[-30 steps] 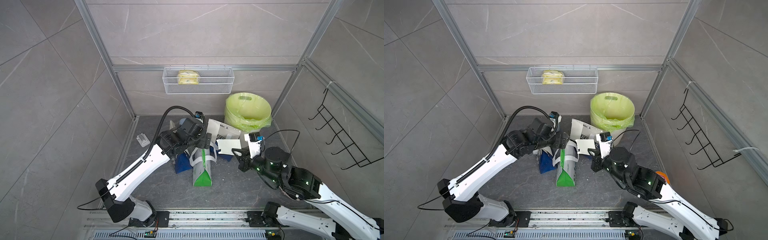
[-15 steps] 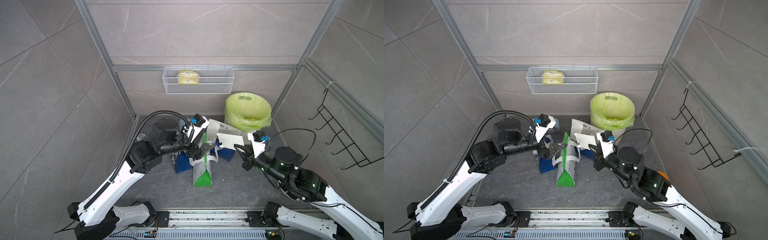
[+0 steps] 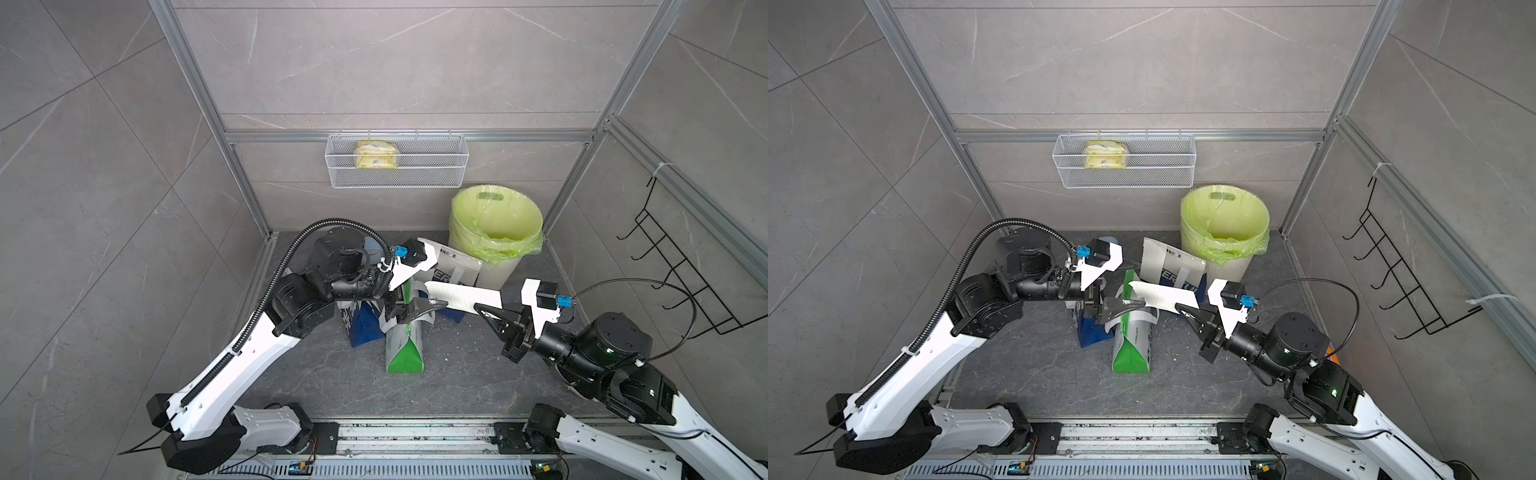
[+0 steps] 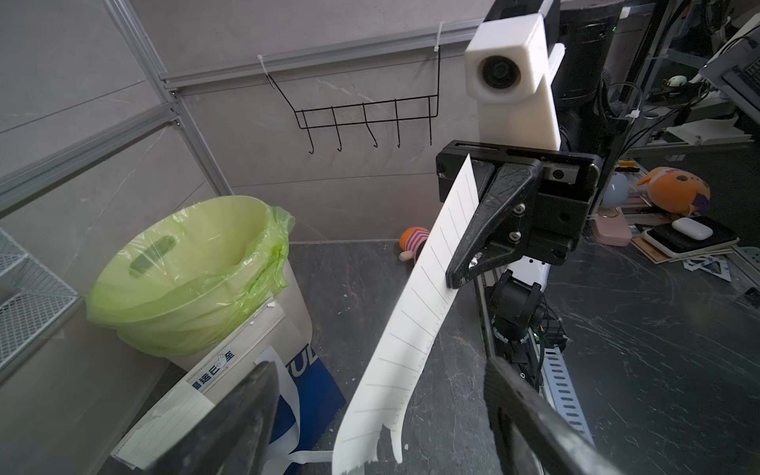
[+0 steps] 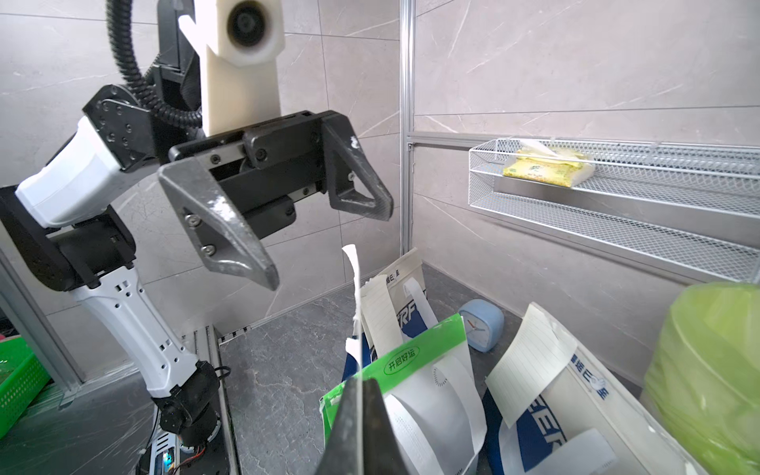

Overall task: Shred takeout receipts and throw away
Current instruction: Shred the takeout receipt.

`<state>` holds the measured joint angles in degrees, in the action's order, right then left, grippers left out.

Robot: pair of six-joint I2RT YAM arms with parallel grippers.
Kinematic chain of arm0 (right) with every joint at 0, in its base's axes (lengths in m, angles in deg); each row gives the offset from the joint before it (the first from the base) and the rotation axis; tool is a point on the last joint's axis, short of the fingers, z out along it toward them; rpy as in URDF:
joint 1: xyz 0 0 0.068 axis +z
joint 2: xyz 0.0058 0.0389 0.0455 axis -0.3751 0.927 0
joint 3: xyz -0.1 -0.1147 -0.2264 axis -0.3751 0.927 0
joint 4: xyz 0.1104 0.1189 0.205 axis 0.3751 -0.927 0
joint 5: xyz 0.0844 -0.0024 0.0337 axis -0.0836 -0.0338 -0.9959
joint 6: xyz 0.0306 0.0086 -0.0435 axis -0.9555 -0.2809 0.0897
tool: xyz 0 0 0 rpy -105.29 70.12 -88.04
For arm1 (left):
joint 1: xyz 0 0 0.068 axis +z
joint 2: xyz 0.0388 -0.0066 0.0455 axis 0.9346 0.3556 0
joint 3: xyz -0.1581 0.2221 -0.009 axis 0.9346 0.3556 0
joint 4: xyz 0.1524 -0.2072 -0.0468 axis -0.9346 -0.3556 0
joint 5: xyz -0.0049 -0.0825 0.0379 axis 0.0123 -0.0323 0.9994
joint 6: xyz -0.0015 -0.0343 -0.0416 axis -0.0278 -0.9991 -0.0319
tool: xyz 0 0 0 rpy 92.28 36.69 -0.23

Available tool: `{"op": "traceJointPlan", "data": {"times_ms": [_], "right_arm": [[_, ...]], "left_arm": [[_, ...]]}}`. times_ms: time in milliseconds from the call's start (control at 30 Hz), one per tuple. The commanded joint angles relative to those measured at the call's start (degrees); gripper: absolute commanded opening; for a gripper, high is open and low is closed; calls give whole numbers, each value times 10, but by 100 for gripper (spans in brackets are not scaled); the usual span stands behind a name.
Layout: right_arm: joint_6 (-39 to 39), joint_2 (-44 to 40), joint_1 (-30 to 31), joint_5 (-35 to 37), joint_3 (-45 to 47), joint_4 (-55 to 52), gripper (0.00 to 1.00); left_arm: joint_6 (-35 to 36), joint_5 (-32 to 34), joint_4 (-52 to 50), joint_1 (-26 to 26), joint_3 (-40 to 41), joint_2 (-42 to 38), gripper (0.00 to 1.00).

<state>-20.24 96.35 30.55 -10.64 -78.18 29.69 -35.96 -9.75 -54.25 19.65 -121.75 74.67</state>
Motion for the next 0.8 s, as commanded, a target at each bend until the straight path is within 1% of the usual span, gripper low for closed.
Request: {"op": "traceJointPlan", "data": {"times_ms": [0,100,200,367,433,467,533,600,633,667,733,767], "right_arm": [[26,8,-2,-18,6,35,0],[40,11,-2,-17,5,49,0],[56,20,-2,-16,3,60,0],[72,40,-2,-4,-1,59,0],[75,44,-1,3,-2,56,0],[77,45,-2,6,-1,56,0],[76,46,-2,20,2,58,0],[76,43,-2,28,7,60,0],[74,41,-2,33,9,61,4],[73,40,-1,42,10,59,18],[75,37,-1,62,9,51,54],[80,37,-2,65,7,47,70]], "left_arm": [[6,-30,-4,1,-22,14,74],[3,-31,-19,1,-32,26,64],[1,-41,-23,1,-34,30,51],[-1,-42,-19,1,-33,29,33],[-2,-44,-16,1,-29,26,31],[-3,-45,-14,1,-28,24,26],[-5,-47,-13,1,-28,24,11],[-4,-44,-18,1,-28,25,0],[-3,-40,-22,1,-28,26,0],[-2,-33,-26,1,-29,27,0],[5,-17,-45,1,-38,32,0],[12,-8,-57,1,-44,36,0]]}}
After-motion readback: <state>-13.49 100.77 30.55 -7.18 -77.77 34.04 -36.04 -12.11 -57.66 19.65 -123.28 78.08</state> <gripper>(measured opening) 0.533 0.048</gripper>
